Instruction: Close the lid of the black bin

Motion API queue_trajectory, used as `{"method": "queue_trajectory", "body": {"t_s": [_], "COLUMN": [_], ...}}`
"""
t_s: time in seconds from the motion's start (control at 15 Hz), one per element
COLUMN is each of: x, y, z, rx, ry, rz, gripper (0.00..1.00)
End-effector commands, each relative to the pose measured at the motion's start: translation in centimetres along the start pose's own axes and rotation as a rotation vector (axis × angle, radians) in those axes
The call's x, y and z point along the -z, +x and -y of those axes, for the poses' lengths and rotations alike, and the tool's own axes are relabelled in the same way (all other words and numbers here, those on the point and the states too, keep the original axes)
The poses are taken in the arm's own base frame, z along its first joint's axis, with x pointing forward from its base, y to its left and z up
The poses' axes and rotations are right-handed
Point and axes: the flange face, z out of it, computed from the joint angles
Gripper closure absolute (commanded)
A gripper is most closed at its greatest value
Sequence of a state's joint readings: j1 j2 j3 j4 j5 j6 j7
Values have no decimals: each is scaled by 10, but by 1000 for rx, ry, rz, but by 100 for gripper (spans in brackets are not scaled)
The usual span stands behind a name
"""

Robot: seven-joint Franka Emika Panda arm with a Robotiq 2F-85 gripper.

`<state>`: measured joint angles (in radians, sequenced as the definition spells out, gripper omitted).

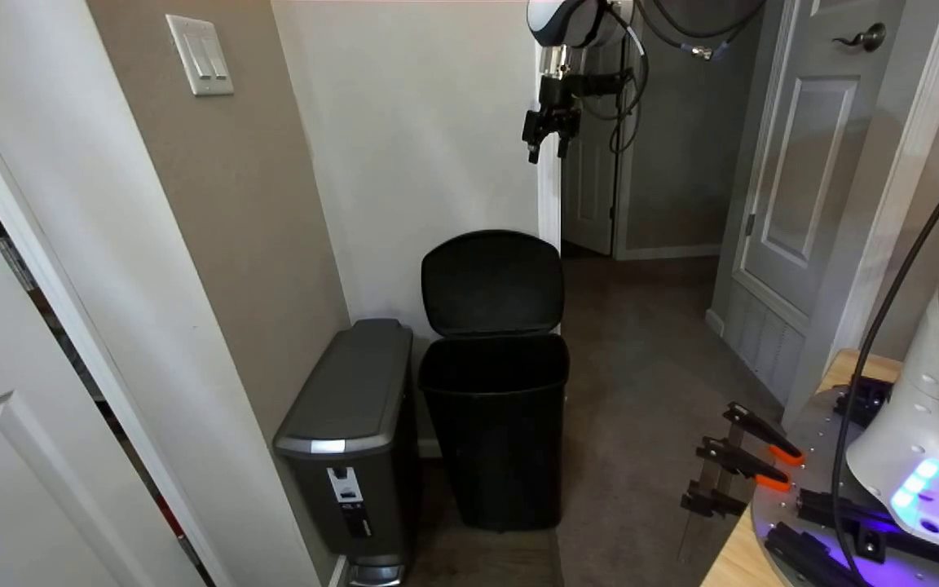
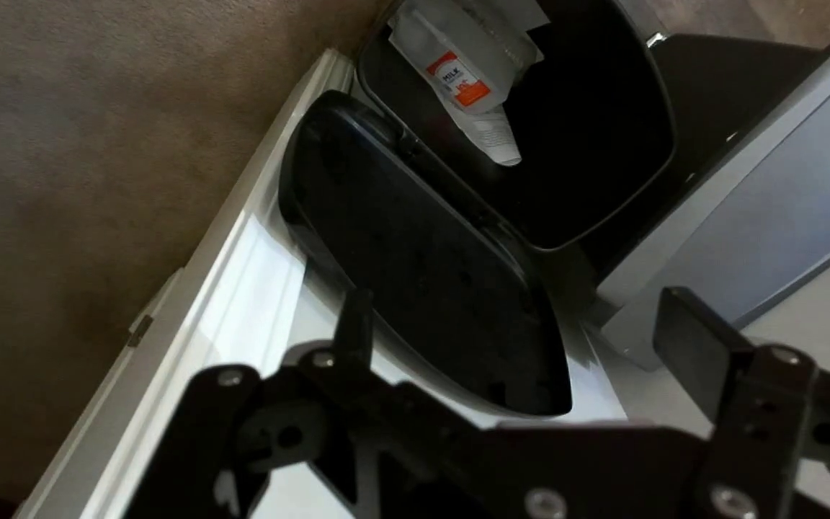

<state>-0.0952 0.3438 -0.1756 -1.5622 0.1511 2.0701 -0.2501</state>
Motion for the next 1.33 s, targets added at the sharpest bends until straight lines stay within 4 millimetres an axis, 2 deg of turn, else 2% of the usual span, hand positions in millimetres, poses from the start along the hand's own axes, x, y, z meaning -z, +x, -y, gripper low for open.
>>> {"method": "queue_trajectory", "body": {"t_s": [0.0,0.47,1.0,1.27], "x": [2,5,-14,-33], "y": [1,1,36,56], "z": [-1,-3,1,-1], "rx": [0,-3,95,149], "ry": [0,-1,-121,-187], "rz": [-2,-7,-30,-52], "gripper": [0,0,0,0]}}
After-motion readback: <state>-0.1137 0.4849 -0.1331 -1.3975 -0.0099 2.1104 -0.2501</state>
